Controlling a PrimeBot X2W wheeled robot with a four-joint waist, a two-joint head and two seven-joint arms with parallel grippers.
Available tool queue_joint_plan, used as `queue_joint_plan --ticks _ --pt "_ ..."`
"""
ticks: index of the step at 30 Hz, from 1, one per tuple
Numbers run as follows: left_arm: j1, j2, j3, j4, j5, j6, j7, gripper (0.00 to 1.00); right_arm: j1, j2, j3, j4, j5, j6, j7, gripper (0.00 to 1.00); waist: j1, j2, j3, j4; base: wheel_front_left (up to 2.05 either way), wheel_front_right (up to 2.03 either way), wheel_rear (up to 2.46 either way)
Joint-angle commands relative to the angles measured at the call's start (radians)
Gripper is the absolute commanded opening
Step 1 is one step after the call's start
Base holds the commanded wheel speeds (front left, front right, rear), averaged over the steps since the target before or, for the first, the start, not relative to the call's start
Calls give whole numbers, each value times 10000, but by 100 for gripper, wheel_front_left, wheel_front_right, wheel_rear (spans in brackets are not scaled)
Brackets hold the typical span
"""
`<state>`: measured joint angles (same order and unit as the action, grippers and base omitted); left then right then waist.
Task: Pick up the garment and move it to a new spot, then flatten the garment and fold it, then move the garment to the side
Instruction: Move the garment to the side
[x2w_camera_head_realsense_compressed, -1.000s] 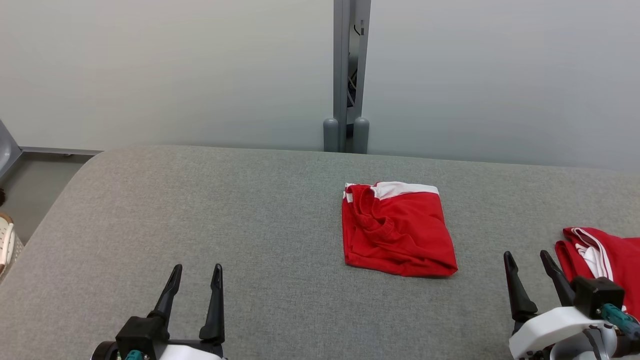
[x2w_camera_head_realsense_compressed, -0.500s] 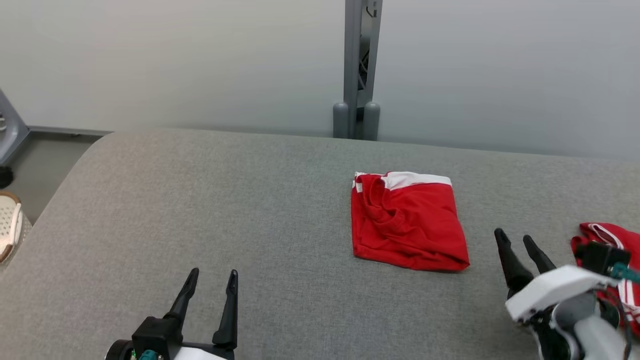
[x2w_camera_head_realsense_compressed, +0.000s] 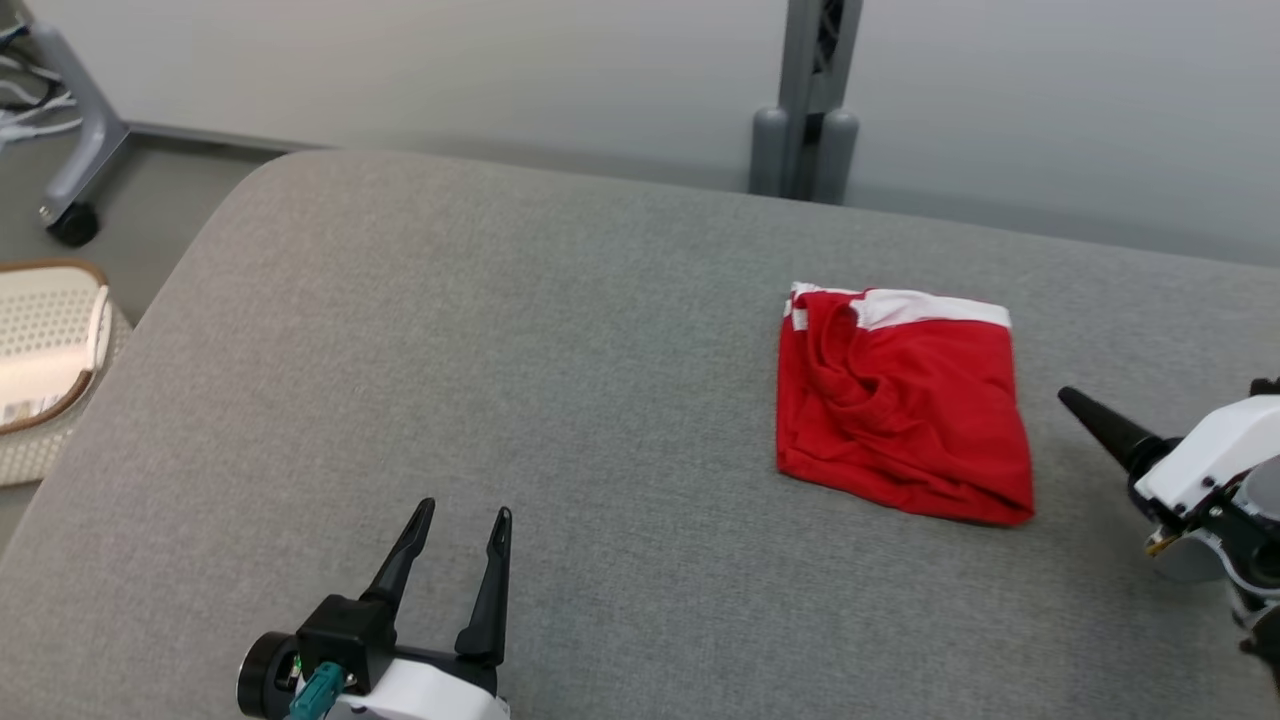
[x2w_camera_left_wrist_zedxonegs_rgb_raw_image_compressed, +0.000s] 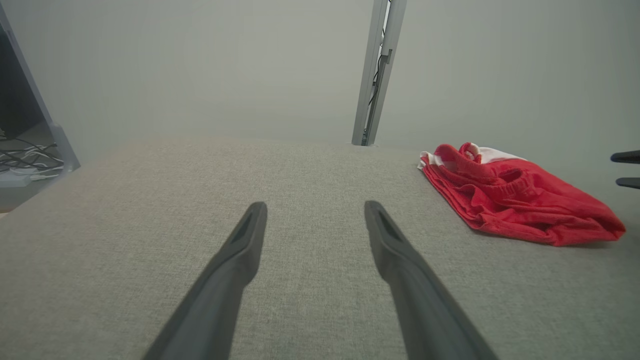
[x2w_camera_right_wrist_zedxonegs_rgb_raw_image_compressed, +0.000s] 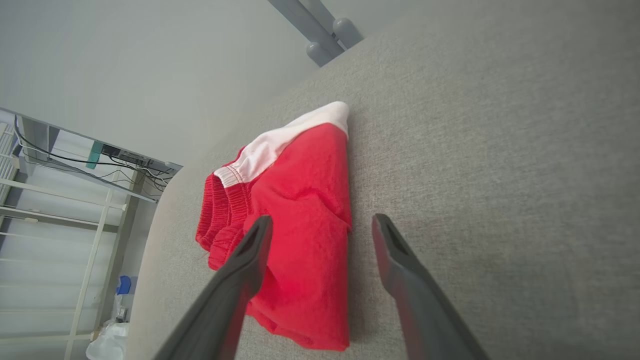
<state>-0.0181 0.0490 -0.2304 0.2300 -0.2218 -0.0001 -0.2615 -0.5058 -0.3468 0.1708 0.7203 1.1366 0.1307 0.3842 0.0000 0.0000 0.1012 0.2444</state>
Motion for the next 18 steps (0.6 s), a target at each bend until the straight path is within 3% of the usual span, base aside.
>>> queue_joint_plan --ticks 1,10,18 --pt "-222 42 -20 -10 -24 -24 -37 100 -261 -143 -42 226 166 -1 171 100 0 0 349 316 0 0 0" --pt "-549 40 -249 -124 -81 66 -37 100 -1370 -389 255 1666 470 -1 718 100 0 0 988 861 0 0 0" --pt "-696 40 -334 -168 -143 101 -37 100 -1771 -188 740 2087 561 -3 866 100 0 0 1254 1083 0 0 0"
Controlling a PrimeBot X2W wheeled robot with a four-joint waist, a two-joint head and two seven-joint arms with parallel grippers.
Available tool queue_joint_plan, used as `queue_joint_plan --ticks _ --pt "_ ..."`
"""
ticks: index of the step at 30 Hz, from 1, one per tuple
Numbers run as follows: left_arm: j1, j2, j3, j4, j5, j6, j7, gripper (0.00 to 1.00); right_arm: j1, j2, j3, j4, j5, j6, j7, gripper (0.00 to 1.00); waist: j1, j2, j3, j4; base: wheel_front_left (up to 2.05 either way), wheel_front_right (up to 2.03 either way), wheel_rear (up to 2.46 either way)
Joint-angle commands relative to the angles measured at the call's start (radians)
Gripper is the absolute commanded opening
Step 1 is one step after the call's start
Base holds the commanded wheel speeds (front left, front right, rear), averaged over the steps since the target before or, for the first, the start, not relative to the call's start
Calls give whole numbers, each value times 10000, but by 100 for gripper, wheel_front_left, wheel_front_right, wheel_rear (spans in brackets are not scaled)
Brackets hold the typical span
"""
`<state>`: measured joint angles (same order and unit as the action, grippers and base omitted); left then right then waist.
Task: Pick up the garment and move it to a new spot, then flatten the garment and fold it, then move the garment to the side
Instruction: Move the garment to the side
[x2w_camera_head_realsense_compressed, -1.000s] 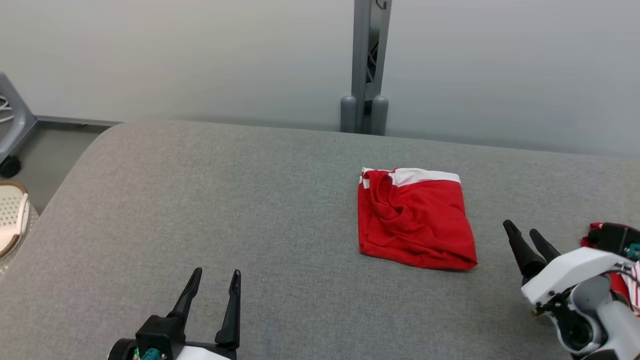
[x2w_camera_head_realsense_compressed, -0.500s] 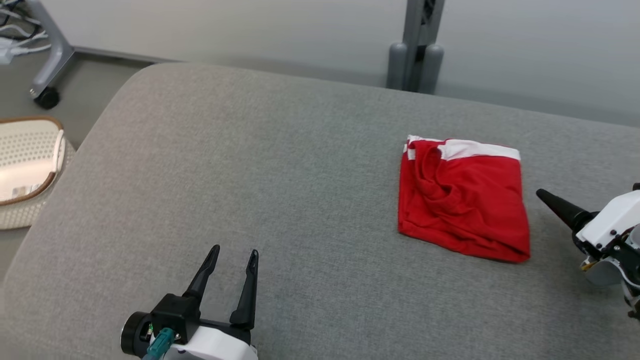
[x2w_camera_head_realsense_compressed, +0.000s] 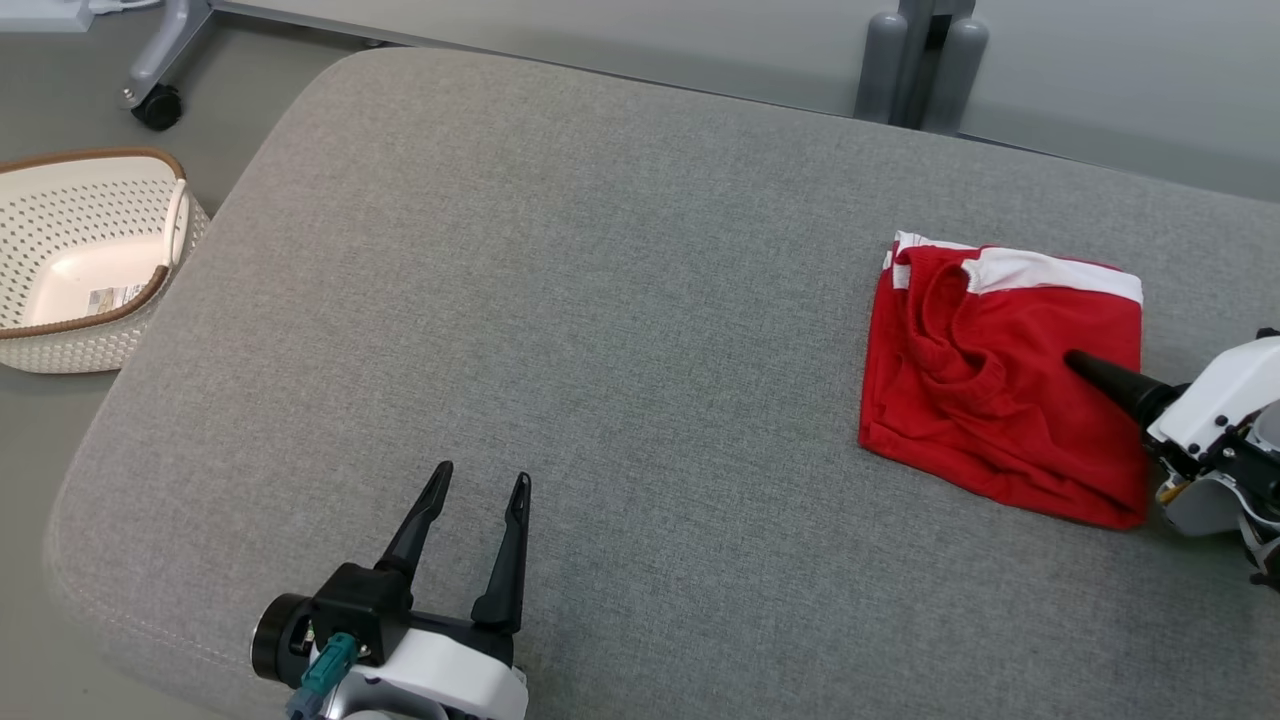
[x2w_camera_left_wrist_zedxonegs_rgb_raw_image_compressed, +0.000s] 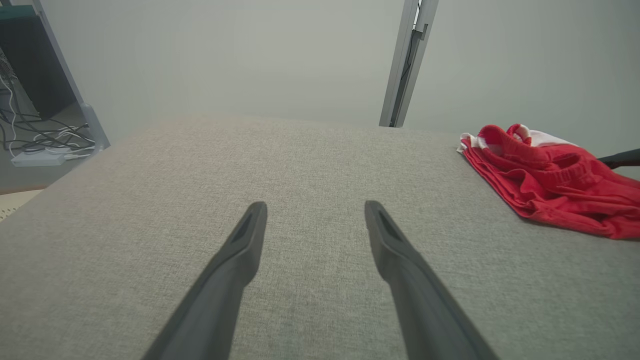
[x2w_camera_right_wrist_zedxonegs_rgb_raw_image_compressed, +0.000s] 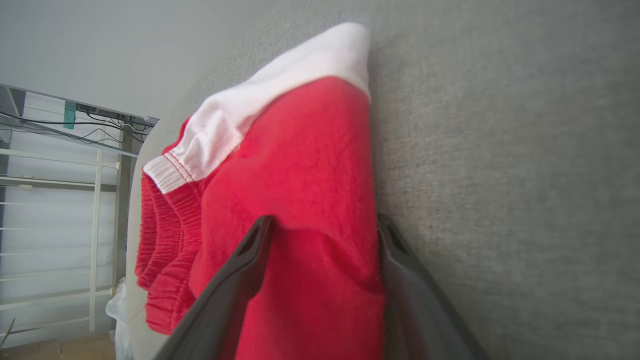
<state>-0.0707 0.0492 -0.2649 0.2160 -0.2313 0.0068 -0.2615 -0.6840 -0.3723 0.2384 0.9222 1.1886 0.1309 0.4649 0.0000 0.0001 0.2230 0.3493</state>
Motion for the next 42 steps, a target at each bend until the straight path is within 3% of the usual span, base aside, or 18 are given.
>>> queue_joint_plan --ticks 1,16,17,18,19,29,42 --pt "-189 39 0 -29 -50 36 -37 100 -27 101 110 59 91 -5 35 100 0 -1 56 53 0 0 0" --pt "-284 39 -186 7 -157 132 -37 100 -283 332 1049 10 399 -5 -105 98 0 -1 138 209 0 0 0" --pt "-289 37 -198 12 -157 142 -37 100 -294 304 1133 -11 374 -5 -157 49 0 -1 136 216 0 0 0" --pt "-294 39 -206 16 -154 145 -37 100 -302 271 1204 -37 353 -5 -228 31 0 -1 132 225 0 0 0" --pt "-298 40 -212 22 -158 145 -37 100 -307 231 1258 -75 333 -5 -309 0 0 -1 127 231 0 0 0" --pt "-174 39 -129 88 -118 129 -37 100 -162 -170 2214 -293 -21 -5 -1302 0 0 -1 -202 36 0 0 0" --pt "117 40 8 125 -277 154 -37 100 407 -945 3931 -1135 -301 -5 -1683 0 0 -1 -1153 -1127 0 0 0"
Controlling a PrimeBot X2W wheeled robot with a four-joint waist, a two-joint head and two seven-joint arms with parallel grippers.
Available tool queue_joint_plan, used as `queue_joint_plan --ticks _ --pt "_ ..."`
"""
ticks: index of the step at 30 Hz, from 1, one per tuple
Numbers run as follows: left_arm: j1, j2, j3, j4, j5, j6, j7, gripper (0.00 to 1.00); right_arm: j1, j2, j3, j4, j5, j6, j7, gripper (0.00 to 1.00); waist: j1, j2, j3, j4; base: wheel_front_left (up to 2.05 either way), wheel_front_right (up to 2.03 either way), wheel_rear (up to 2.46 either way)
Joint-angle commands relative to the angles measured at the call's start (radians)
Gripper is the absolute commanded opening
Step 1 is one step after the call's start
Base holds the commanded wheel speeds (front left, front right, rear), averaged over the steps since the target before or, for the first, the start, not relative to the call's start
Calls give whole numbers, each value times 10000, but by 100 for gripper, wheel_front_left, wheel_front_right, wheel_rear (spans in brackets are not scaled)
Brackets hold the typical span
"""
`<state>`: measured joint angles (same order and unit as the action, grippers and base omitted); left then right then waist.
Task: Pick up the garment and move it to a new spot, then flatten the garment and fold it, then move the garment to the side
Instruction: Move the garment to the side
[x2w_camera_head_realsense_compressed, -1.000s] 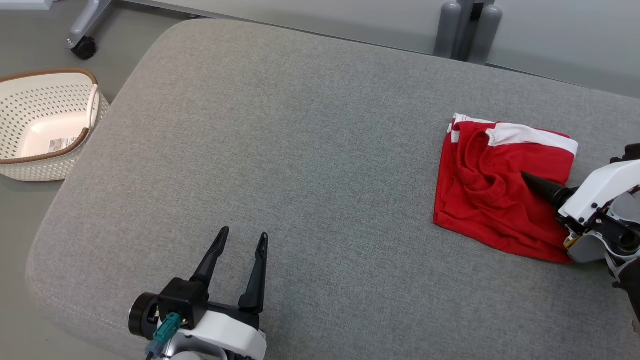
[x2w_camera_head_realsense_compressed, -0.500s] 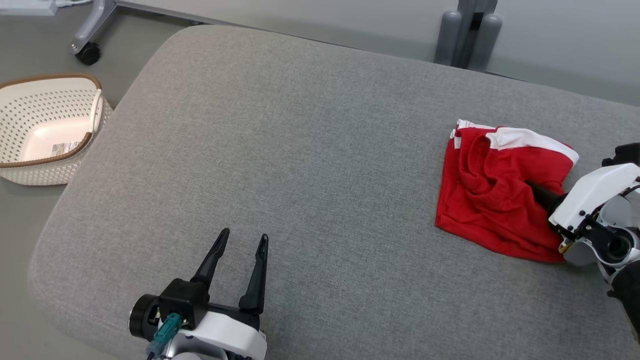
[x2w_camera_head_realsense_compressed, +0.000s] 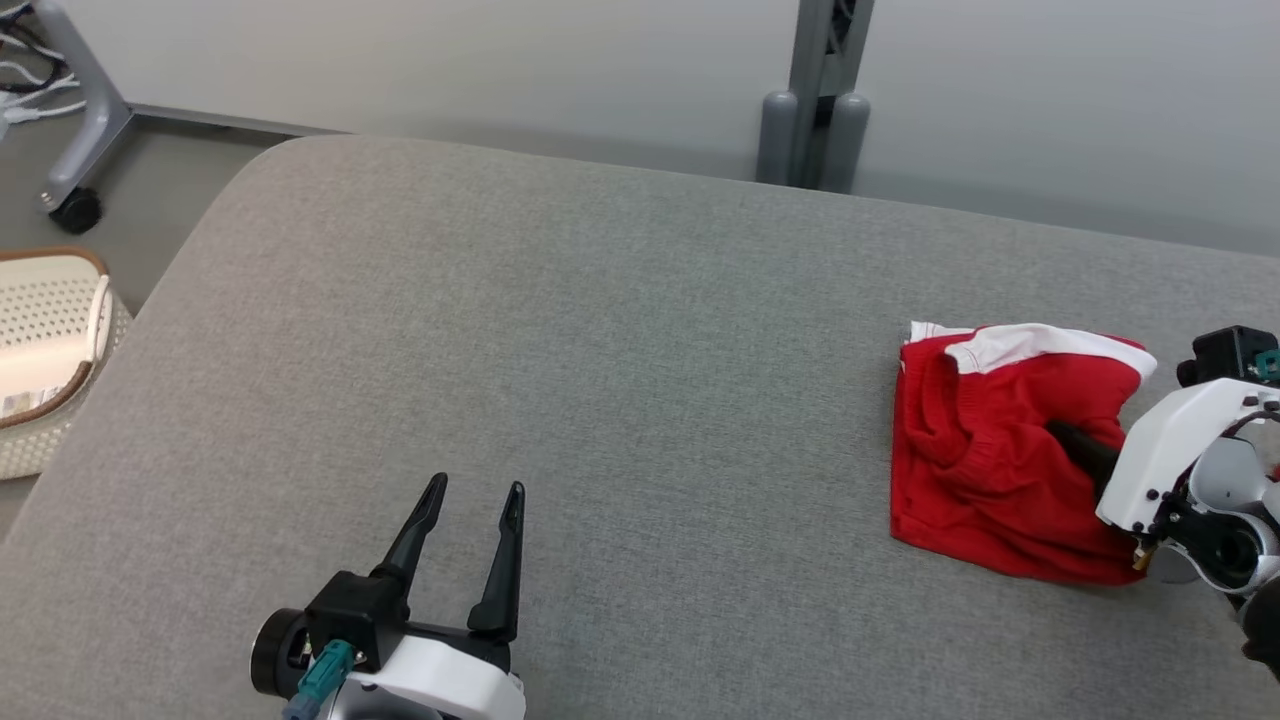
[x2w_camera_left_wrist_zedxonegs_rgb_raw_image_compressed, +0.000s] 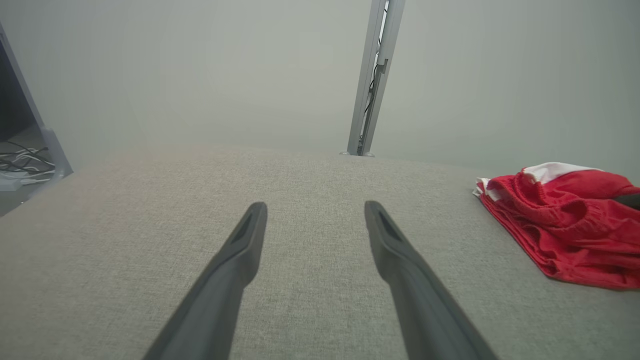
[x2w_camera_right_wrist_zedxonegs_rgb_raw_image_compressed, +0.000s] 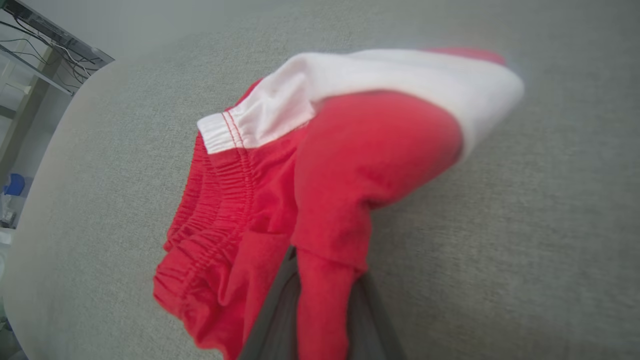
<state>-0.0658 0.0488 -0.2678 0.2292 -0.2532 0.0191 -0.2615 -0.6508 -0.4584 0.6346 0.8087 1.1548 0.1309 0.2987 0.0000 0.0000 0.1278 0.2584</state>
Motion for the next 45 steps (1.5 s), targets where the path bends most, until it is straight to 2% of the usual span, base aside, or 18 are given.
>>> queue_joint_plan --ticks 1,5,9,16,24,28,34,45 --pt "92 46 34 -13 -77 56 -37 100 96 -229 72 -71 23 -5 -14 0 0 0 -256 -325 0 0 0" --pt "146 44 36 -45 -203 143 -37 100 68 -824 534 -365 -269 -5 -80 0 0 0 -400 -698 0 0 0" --pt "280 46 2 -59 -377 275 -37 100 -25 -1688 998 -539 -696 -5 -104 0 0 0 -576 -1003 0 0 0" --pt "566 44 29 -31 -457 370 -37 100 95 -2661 1216 -586 -1003 -5 -86 0 0 0 -887 -1264 0 0 0" --pt "683 44 170 -57 -423 314 -37 100 15 -3378 1109 -204 -1595 -5 -95 0 0 0 -1022 -1455 0 0 0" --pt "688 44 197 -99 -386 277 -37 100 -87 -3520 1115 281 -2270 -5 -219 0 0 0 -939 -1496 0 0 0" --pt "543 44 158 -113 -372 188 -37 100 -464 -3578 1111 1416 -3929 -6 -721 0 0 0 -665 -1450 0 0 0" --pt "183 46 183 -86 -271 74 -37 100 -1080 -2927 733 3523 -6128 -6 -1622 0 0 0 141 -1229 0 0 0"
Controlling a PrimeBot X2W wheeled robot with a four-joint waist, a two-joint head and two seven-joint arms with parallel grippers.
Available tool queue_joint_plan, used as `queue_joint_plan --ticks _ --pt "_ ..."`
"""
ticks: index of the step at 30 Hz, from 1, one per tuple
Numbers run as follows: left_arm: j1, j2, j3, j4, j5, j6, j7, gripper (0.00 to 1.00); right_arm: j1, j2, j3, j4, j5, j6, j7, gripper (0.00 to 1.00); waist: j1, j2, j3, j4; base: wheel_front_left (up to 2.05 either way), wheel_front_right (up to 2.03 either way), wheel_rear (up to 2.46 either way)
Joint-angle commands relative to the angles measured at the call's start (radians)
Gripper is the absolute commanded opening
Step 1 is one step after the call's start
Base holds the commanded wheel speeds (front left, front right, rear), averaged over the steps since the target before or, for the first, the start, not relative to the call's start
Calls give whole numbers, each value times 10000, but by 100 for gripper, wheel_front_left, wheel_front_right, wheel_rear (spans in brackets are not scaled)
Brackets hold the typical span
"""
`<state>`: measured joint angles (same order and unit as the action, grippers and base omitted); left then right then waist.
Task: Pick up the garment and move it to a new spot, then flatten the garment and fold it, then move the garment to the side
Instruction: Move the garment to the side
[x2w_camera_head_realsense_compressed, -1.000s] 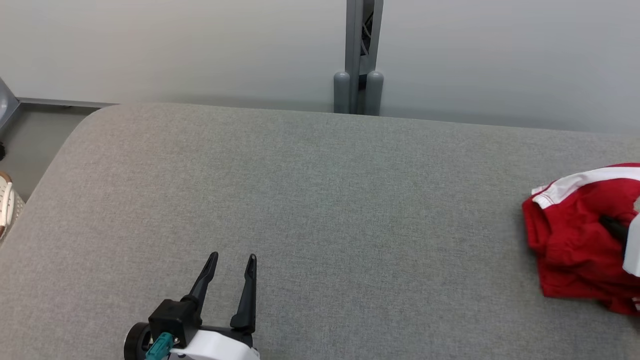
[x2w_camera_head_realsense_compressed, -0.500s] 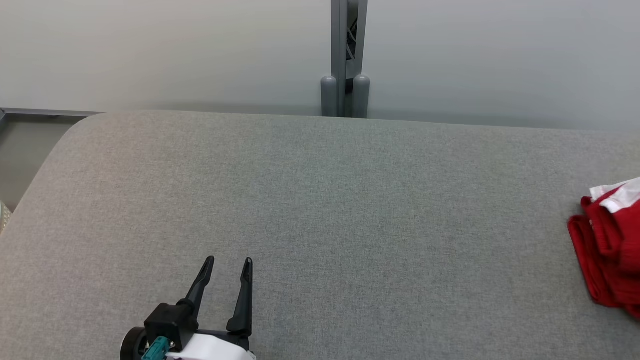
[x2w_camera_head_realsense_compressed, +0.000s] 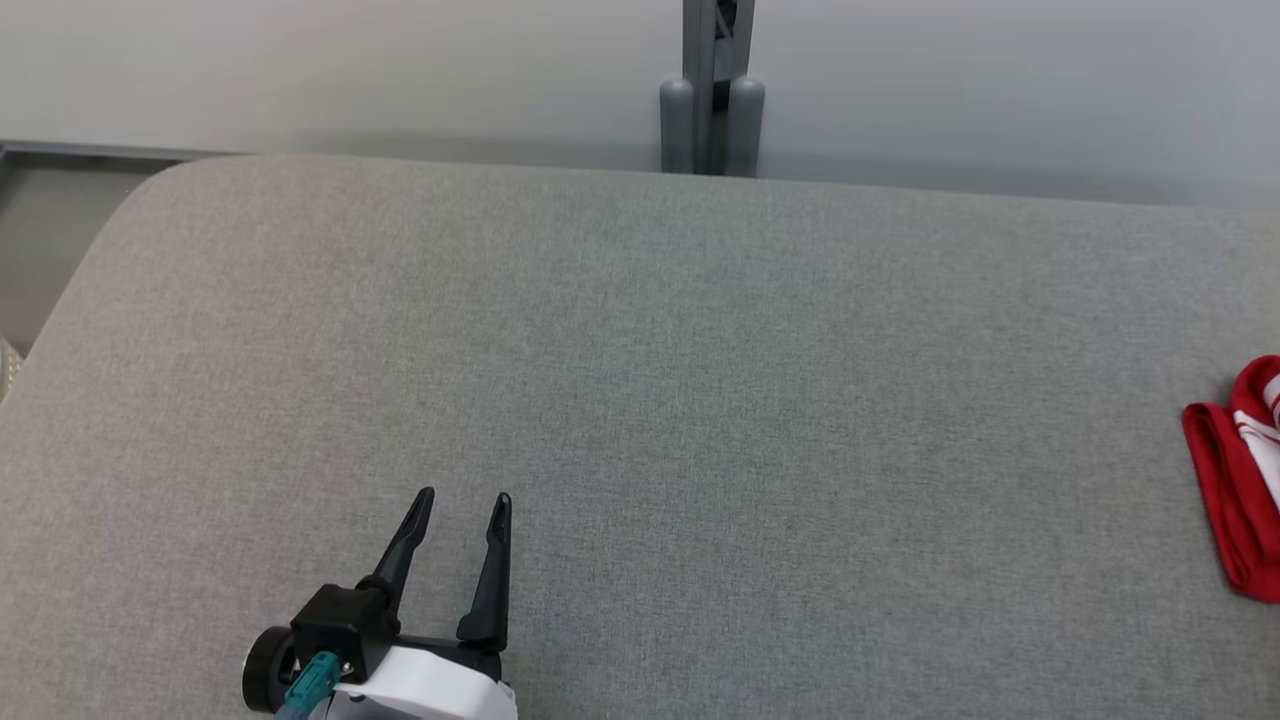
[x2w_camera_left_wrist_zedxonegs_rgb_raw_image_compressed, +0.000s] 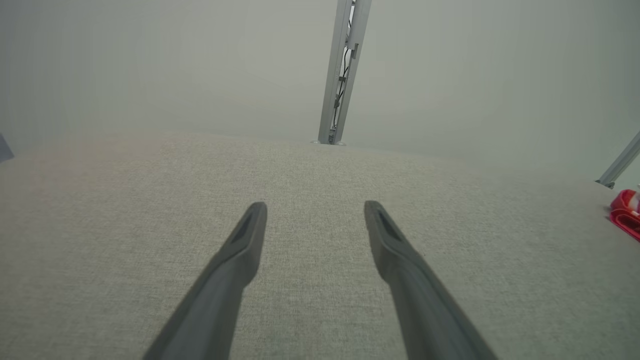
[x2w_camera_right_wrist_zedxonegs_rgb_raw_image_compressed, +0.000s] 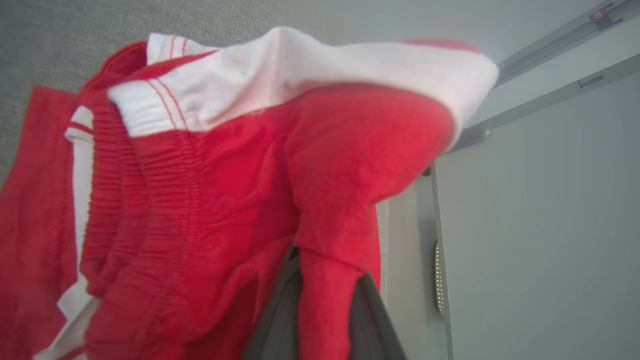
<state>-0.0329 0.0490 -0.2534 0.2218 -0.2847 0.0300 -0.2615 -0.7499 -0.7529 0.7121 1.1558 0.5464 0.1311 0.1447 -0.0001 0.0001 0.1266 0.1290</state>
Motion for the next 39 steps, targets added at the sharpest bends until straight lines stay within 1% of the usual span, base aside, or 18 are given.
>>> queue_joint_plan --ticks 1,5,8,9,10,11,15,19,24,27,31,33,36,38,39 --pt "-201 42 36 0 50 -46 -37 100 -145 95 -101 272 -219 -8 -174 0 1 -1 238 85 0 0 0" --pt "-318 42 24 49 120 -124 -35 100 -293 318 -375 963 -721 -8 -462 0 1 -1 512 153 0 0 0" --pt "-372 42 47 87 180 -191 -37 100 -354 465 -636 1185 -1042 -8 -620 0 1 -1 613 169 0 0 0" --pt "-370 44 66 99 215 -192 -37 100 -389 460 -771 1237 -1145 -8 -713 19 1 -1 632 169 0 0 0" --pt "-368 42 74 107 241 -202 -37 100 -375 434 -886 1279 -1271 -8 -832 83 1 -1 652 171 0 0 0" --pt "-372 41 89 118 250 -213 -37 100 -337 454 -995 1307 -1396 -8 -896 100 1 -1 662 171 0 0 0" --pt "-349 42 176 189 308 -288 -37 100 -198 594 -1446 1343 -1869 -8 -1000 100 1 -1 584 145 0 0 0" --pt "-273 42 200 249 331 -283 -37 100 -226 625 -1879 1347 -2460 -8 -846 100 1 -1 380 100 0 0 0" --pt "-108 42 124 254 232 -257 -37 100 -546 646 -2371 1344 -3467 -8 -810 100 1 -1 41 72 0 0 0" --pt "18 42 78 268 172 -214 -37 100 -825 802 -2655 1341 -4083 -8 -1080 100 1 -1 -195 64 0 0 0" --pt "152 42 121 263 165 -190 -37 100 -1091 1335 -3168 1205 -4591 -8 -1713 100 1 -1 -583 33 0 0 0" --pt "258 42 183 244 200 -180 -37 100 -1102 1719 -3445 1039 -4717 -8 -2140 100 1 -1 -800 -1 0 0 0" --pt "316 45 332 145 279 -178 -37 100 -887 2425 -3812 688 -4731 -8 -2917 100 1 -1 -1133 -83 0 0 0" --pt "377 39 454 52 309 -174 -37 100 -697 2920 -4064 427 -4498 -8 -3400 100 1 -1 -1332 -147 0 0 0" --pt "377 39 454 52 309 -174 -37 100 -697 2920 -4064 427 -4498 -8 -3400 100 1 -1 -1332 -147 0 0 0"
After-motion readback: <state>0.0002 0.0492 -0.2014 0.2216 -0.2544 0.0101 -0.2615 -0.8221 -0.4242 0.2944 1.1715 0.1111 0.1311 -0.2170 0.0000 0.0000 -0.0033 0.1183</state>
